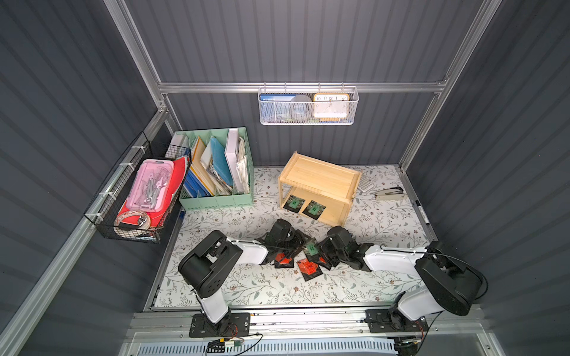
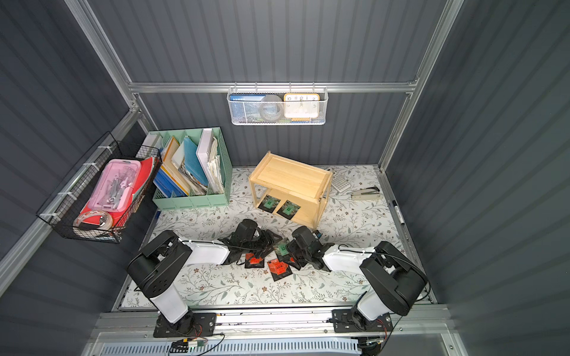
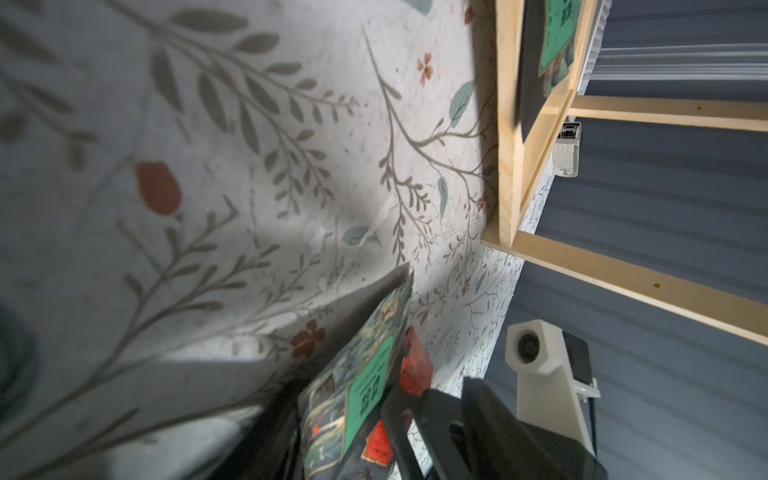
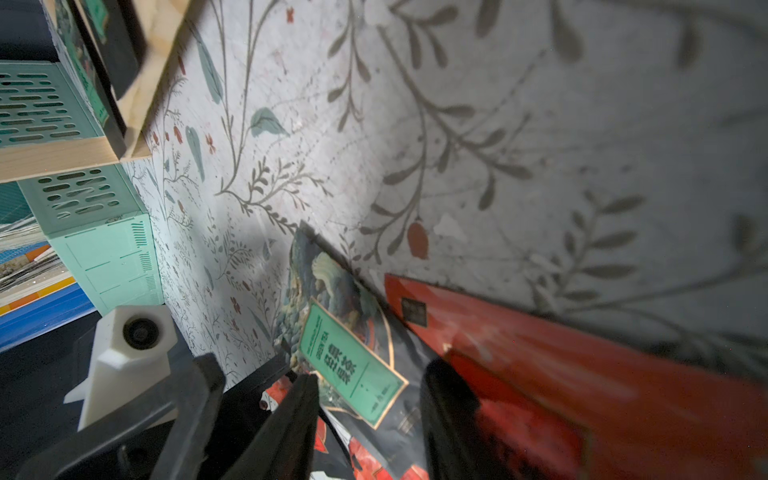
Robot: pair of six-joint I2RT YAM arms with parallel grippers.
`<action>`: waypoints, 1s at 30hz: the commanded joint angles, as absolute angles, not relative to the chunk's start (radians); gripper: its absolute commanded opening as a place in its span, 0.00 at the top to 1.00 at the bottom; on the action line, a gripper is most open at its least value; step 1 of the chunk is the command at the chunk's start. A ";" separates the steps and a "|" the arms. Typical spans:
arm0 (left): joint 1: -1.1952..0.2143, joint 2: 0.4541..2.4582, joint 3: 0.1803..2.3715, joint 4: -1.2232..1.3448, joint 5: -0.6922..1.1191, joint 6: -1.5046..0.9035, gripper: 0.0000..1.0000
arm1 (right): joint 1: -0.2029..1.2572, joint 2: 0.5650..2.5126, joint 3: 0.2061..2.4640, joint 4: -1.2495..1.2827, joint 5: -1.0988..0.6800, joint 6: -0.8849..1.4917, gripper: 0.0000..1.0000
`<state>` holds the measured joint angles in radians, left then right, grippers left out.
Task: Place the tea bags on the shelf by color
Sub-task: Pick up the tea bag from the center of the board.
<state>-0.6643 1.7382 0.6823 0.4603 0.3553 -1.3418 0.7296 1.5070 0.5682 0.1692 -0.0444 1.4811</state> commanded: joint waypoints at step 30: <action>-0.673 1.632 0.808 0.256 0.400 -1.054 1.00 | 0.700 1.110 0.655 -0.309 -0.077 1.007 0.32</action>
<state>-0.6743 1.6749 0.7830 0.3206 0.3656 -1.1538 0.7109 1.1740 0.6525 -0.1791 -0.0559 1.1267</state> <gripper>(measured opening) 0.048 0.683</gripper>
